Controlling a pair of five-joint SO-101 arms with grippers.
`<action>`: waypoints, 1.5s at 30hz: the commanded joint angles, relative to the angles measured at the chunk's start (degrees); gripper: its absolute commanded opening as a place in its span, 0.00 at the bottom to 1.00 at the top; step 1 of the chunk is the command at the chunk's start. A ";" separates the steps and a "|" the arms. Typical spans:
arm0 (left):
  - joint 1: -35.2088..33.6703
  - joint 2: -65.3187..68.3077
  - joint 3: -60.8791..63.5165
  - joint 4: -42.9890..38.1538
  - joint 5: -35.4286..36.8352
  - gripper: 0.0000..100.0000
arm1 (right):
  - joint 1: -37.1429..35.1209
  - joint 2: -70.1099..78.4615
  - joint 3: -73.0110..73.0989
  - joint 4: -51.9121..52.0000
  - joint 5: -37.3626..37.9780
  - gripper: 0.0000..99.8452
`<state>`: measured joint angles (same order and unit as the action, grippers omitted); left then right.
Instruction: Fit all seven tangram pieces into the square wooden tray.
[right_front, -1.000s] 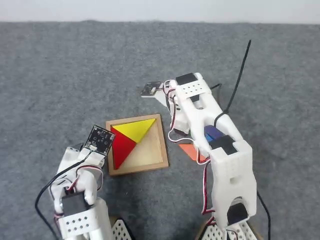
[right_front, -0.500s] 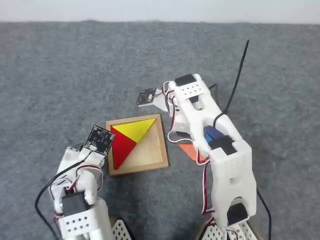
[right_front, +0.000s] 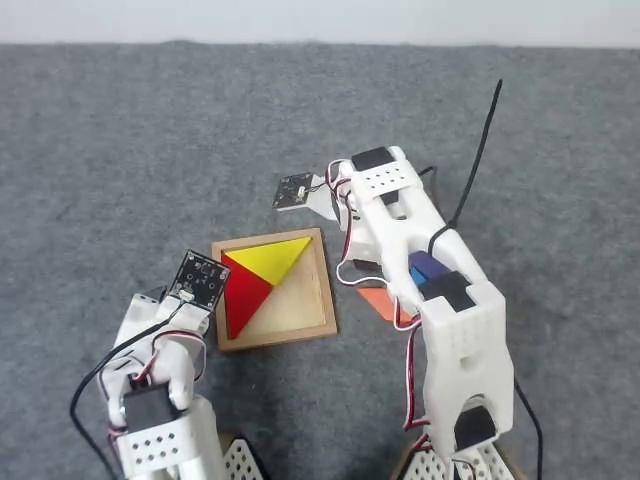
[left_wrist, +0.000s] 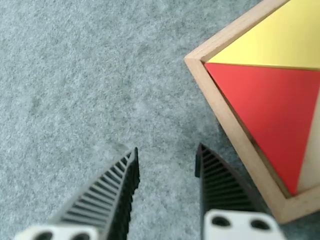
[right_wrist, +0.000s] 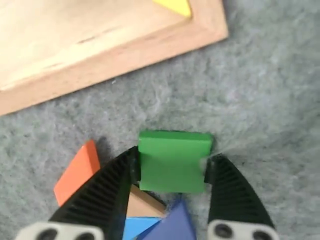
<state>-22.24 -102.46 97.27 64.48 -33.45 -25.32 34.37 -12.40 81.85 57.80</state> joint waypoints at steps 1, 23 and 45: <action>-0.44 -1.05 -0.75 0.18 -0.44 0.18 | -1.01 -0.40 -0.18 -0.22 0.44 0.12; -0.44 -1.05 -0.75 0.18 -0.44 0.18 | -0.75 -1.01 -11.34 10.24 -19.25 0.12; -0.44 -1.05 -0.75 0.18 -0.44 0.18 | -0.75 -0.84 -6.68 9.01 -6.15 0.25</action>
<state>-22.24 -102.46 97.27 64.48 -33.45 -25.67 34.64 -18.73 88.79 49.80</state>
